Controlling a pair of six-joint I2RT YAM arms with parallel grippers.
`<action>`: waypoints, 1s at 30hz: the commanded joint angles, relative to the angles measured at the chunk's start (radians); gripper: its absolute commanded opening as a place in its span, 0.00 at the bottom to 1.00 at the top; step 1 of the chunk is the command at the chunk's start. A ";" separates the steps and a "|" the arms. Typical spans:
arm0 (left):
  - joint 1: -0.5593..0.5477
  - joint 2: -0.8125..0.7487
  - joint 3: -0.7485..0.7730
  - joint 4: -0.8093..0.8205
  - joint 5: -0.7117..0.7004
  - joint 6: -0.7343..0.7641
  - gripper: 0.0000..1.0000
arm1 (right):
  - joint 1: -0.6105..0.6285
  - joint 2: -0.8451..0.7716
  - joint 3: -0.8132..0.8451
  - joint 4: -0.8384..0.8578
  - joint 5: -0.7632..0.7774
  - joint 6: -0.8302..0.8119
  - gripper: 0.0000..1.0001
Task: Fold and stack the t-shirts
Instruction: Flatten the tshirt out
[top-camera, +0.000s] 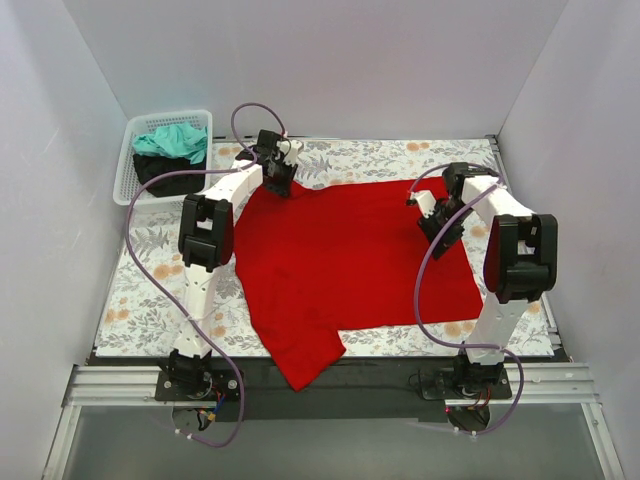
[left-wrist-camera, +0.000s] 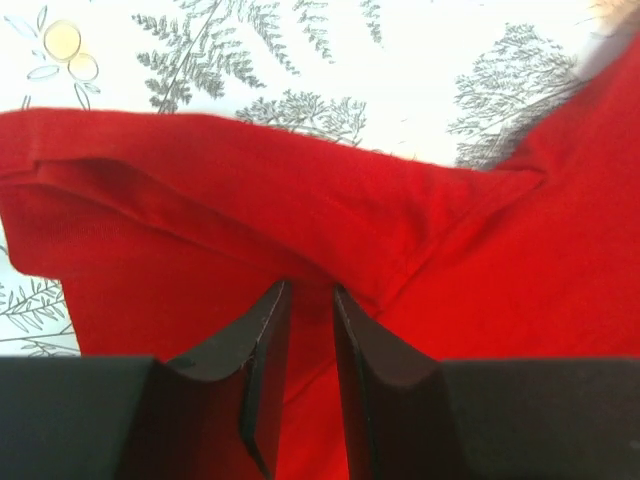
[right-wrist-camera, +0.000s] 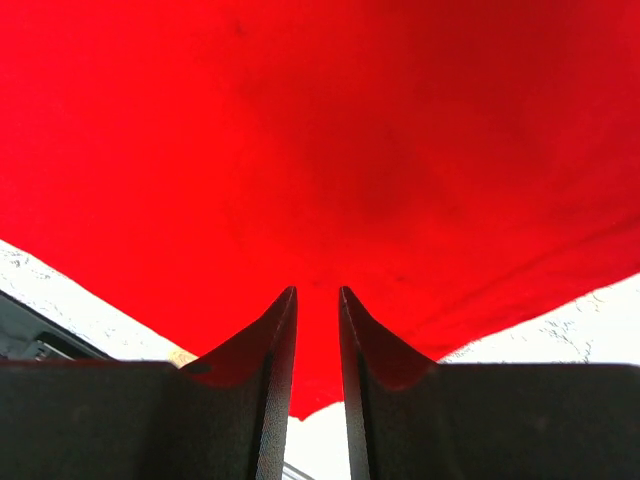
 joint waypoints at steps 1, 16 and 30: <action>-0.012 -0.049 0.020 0.021 -0.015 -0.023 0.22 | 0.002 0.017 -0.007 0.016 -0.021 0.019 0.29; -0.025 0.032 0.113 0.177 0.014 -0.056 0.24 | 0.014 0.040 -0.041 0.025 -0.011 0.016 0.29; 0.007 -0.053 0.081 0.371 0.122 -0.126 0.30 | 0.022 0.030 -0.044 0.024 -0.004 0.018 0.29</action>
